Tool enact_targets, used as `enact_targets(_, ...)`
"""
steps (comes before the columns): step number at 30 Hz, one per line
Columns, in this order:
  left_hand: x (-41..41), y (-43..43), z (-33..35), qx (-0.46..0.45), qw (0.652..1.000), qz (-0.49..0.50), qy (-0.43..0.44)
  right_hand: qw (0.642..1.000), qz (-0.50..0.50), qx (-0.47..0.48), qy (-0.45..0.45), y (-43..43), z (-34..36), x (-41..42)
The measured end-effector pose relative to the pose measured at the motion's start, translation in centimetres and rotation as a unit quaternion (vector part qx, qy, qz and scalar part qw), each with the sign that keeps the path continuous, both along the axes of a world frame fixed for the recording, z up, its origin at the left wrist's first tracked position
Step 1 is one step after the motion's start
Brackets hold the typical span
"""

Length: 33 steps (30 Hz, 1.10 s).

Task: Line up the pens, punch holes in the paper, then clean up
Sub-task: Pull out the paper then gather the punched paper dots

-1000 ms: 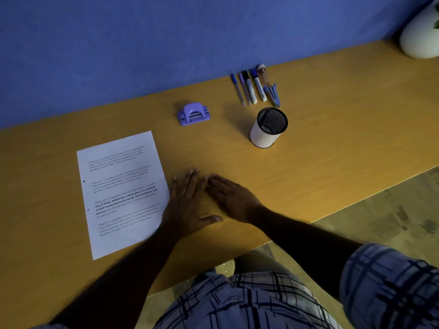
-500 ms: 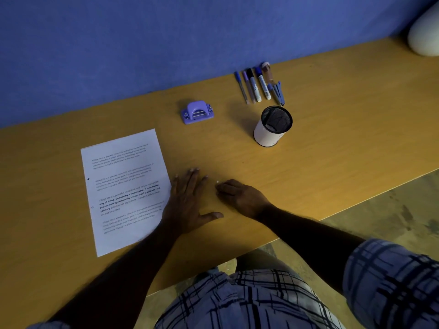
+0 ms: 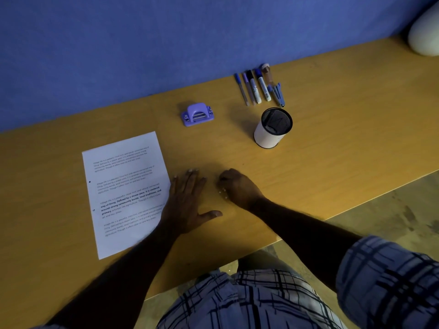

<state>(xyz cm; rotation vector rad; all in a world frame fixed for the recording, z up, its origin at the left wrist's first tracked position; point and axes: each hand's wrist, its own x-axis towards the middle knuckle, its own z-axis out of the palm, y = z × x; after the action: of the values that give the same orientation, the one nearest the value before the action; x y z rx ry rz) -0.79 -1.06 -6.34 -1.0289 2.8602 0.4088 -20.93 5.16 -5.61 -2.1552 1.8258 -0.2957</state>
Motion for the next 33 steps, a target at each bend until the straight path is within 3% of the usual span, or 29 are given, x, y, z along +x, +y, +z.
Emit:
enact_targets(3,0.0,-0.1,0.1,-0.004,1.000,0.005,-0.013,0.977,-0.123,-0.002,-0.173,-0.7,0.7,-0.4)
enact_targets(5,0.0,-0.2,0.1,-0.001,1.000,0.010,-0.010,0.916,-0.246,0.060,-0.311,-0.9,1.1,-0.9)
enact_targets(6,-0.1,-0.1,0.2,0.001,1.000,0.010,-0.008,0.860,-0.305,0.102,-0.397,-1.0,1.4,-1.2)
enact_targets(8,-0.2,-0.1,0.2,0.002,1.000,0.009,-0.001,0.708,-0.372,0.169,-0.575,-1.0,1.9,-1.5)
enact_targets(11,-0.6,0.0,0.2,0.008,1.000,0.003,0.004,0.527,-0.388,0.216,-0.725,-0.7,2.6,-1.9)
enact_targets(16,-1.7,-0.3,0.5,0.014,1.000,-0.001,0.010,0.338,-0.355,0.218,-0.844,0.1,3.1,-1.8)
enact_targets(19,-2.6,-0.9,0.8,0.021,1.000,-0.007,0.022,0.277,-0.316,0.207,-0.883,0.3,3.8,-2.0)
enact_targets(23,-3.9,-1.8,1.1,0.025,0.999,-0.018,0.022,0.229,-0.299,0.158,-0.913,-0.4,5.5,-3.8)
enact_targets(27,-5.8,-2.5,1.6,0.009,1.000,-0.021,0.013,0.251,-0.299,0.097,-0.915,-1.8,7.8,-7.5)
enact_targets(28,-6.2,-2.6,1.7,0.007,1.000,-0.023,0.014,0.273,-0.310,0.079,-0.907,-2.1,8.3,-8.5)
enact_targets(30,-7.1,-2.9,1.9,0.003,0.999,-0.029,0.016,0.349,-0.349,0.031,-0.869,-2.7,9.1,-10.5)
enact_targets(33,-8.2,-3.3,2.0,-0.003,0.999,-0.033,0.001,0.516,-0.420,-0.033,-0.746,-3.2,9.4,-13.2)
